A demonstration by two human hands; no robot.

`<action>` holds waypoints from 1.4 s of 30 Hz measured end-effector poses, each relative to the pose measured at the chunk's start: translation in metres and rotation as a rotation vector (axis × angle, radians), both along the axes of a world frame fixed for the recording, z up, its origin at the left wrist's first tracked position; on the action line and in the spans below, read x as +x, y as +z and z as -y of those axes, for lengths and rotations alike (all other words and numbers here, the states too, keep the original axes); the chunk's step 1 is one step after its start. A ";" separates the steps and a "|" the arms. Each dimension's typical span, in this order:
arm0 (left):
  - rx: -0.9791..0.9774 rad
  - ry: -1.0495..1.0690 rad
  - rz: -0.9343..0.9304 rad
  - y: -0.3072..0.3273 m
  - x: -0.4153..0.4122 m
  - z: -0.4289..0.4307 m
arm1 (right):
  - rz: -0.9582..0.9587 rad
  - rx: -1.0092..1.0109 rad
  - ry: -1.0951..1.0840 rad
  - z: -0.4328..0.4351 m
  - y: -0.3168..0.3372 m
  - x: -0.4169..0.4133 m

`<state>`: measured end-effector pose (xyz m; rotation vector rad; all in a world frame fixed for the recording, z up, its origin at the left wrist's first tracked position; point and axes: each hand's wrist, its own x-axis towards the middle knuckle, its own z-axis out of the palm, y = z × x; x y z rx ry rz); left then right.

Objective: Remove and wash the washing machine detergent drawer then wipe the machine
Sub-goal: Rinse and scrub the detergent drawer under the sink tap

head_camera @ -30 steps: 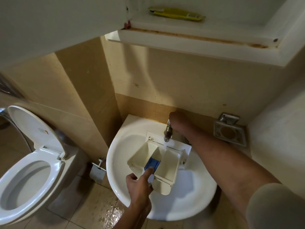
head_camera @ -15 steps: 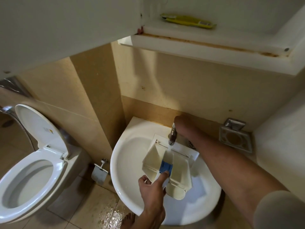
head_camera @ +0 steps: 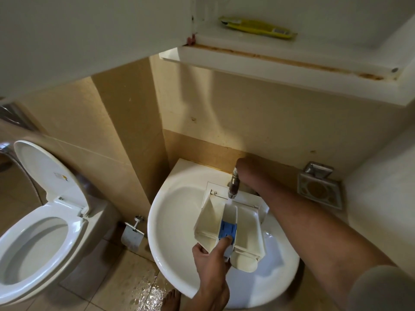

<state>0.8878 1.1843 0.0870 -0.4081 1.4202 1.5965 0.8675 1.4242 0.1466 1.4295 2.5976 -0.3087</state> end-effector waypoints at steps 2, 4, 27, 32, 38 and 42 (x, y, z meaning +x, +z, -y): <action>-0.009 -0.001 0.012 -0.003 -0.002 0.002 | -0.003 -0.005 -0.002 0.000 0.000 0.000; -0.011 -0.008 0.042 -0.009 -0.004 0.005 | -0.001 0.004 -0.001 -0.001 -0.002 0.001; 0.015 -0.127 0.015 -0.027 -0.072 0.051 | -0.012 -0.071 -0.140 0.016 -0.011 -0.012; 0.019 -0.144 0.024 -0.031 -0.080 0.054 | -0.393 -0.294 -0.442 0.023 -0.028 -0.011; 0.033 -0.193 0.048 -0.037 -0.109 0.073 | -0.577 -0.564 -0.411 0.052 -0.024 0.043; 0.064 -0.317 0.027 -0.038 -0.133 0.085 | -0.490 -1.011 -0.381 0.092 -0.047 0.082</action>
